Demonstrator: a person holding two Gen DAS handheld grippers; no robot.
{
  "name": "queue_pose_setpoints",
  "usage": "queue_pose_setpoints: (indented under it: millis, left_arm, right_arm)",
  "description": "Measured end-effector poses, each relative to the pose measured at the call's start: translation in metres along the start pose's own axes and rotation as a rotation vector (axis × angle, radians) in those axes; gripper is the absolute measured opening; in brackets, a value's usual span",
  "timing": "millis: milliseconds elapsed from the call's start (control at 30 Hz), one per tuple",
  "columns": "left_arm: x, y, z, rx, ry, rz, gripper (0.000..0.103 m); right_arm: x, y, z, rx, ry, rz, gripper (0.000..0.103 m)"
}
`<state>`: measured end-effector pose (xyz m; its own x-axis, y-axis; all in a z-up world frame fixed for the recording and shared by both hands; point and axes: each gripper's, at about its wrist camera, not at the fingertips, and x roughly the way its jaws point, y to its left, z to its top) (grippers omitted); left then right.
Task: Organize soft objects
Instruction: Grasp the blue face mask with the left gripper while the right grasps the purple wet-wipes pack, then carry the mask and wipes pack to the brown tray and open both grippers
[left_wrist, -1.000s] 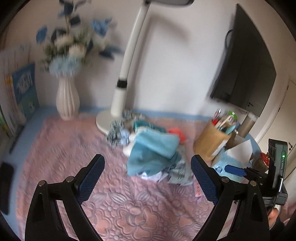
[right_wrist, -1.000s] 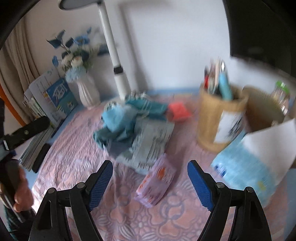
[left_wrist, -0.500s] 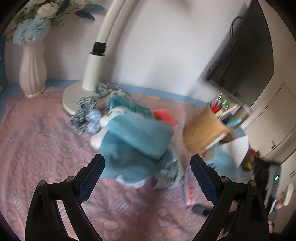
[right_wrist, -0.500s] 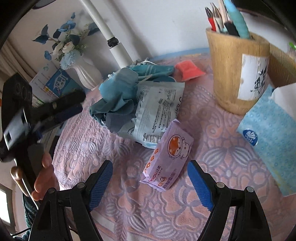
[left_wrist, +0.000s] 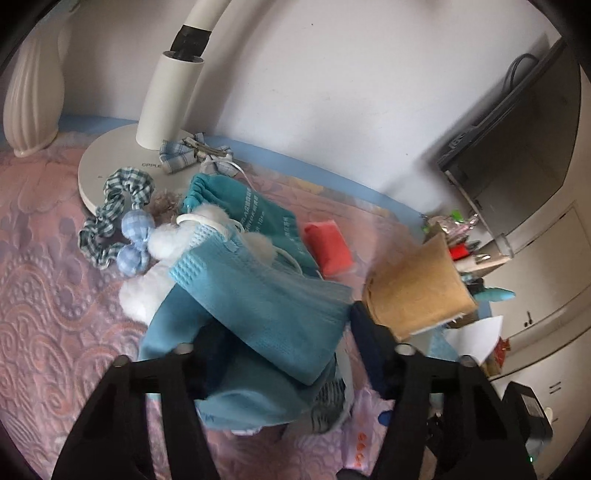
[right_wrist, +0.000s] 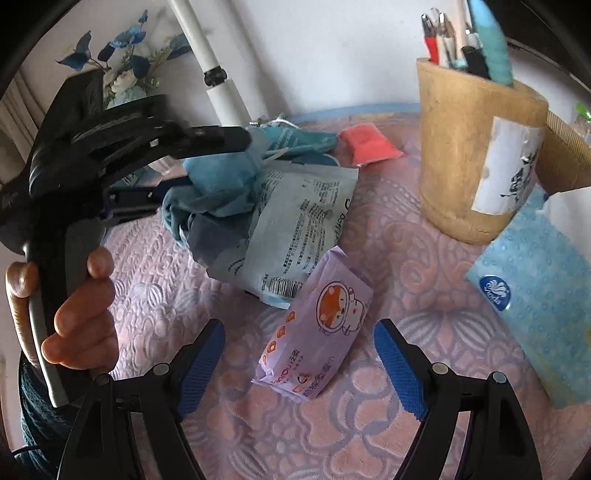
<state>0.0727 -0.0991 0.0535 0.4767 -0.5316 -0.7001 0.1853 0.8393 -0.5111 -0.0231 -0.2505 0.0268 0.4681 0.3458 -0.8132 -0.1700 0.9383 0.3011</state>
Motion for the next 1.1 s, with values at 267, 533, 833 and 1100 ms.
queue_pose_setpoints:
  millis: [267,533,833,1100]
  left_arm:
    - [-0.029,-0.028,-0.007,0.159,-0.143,0.073,0.025]
    - [-0.083,-0.036,-0.03,0.187,-0.218,0.017,0.025]
    - [-0.135,-0.015,-0.078,0.177,-0.205,-0.074,0.025]
    - [-0.139,0.03,-0.143,0.189,-0.081,-0.06,0.025]
  right_arm:
    - [0.007,-0.008,-0.002,0.022,-0.001,-0.02,0.039]
    - [-0.02,0.001,-0.006,-0.058,-0.094,-0.11,0.02]
    - [-0.036,0.009,-0.022,-0.234,-0.165,-0.262,0.019]
    - [-0.019,0.029,-0.042,-0.416,-0.142,-0.381,0.019]
